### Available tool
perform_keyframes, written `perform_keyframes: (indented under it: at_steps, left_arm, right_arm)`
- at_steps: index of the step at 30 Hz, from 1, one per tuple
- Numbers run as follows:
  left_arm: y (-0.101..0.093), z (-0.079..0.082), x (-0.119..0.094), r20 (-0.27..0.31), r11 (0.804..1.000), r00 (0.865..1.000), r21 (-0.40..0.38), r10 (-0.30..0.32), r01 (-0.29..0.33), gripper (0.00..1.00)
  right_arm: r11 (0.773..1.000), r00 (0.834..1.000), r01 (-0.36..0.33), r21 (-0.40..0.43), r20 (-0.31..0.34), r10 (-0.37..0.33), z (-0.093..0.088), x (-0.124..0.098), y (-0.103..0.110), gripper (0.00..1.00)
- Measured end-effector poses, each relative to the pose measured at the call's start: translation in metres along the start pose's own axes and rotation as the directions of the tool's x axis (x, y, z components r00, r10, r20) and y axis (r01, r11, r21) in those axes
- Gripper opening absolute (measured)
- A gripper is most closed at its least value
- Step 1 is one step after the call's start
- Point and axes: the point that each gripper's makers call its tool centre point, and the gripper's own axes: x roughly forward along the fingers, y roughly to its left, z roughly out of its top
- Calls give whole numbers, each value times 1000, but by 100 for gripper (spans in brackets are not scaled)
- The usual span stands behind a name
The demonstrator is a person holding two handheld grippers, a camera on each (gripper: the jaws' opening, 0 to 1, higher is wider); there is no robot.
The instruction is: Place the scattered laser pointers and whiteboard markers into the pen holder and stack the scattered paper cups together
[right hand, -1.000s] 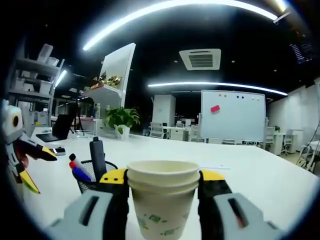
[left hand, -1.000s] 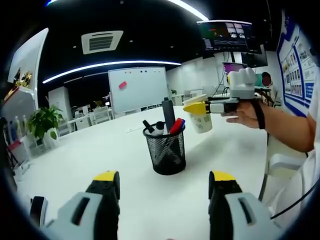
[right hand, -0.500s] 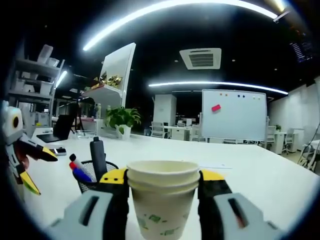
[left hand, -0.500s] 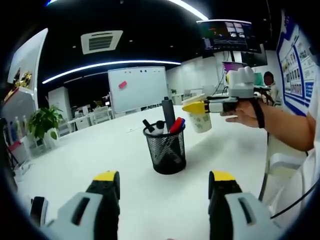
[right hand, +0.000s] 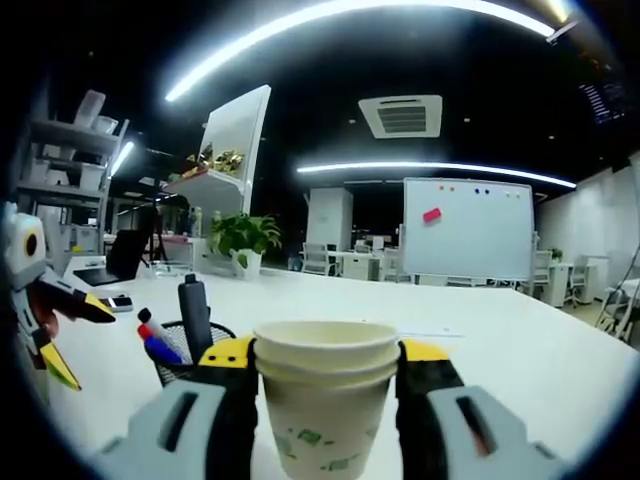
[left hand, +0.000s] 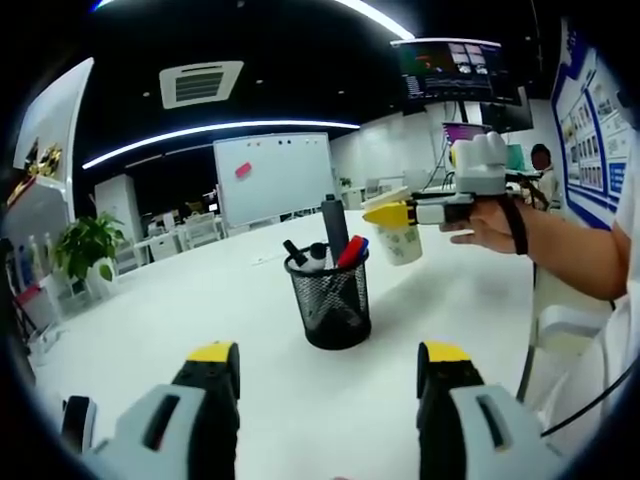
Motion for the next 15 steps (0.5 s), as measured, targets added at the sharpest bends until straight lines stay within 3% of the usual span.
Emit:
perform_keyframes:
  at_steps: [9, 11, 15]
  left_arm:
    - [-7, 4, -2, -1, 1000, 1000, 3, 0, 0, 73]
    - [4, 0, 1, -1, 1000, 1000, 1, 0, 0, 73]
    - [5, -1, 1, -2, 1000, 1000, 0, -2, 2, 73]
  right_arm:
    - [1000, 1000, -1, 3, -1, 1, 0, 1, 0, 55]
    - [1000, 1000, 0, 4, -1, 0, 0, 1, 0, 55]
    - [1000, 1000, -3, 3, -7, 3, -3, 0, 1, 55]
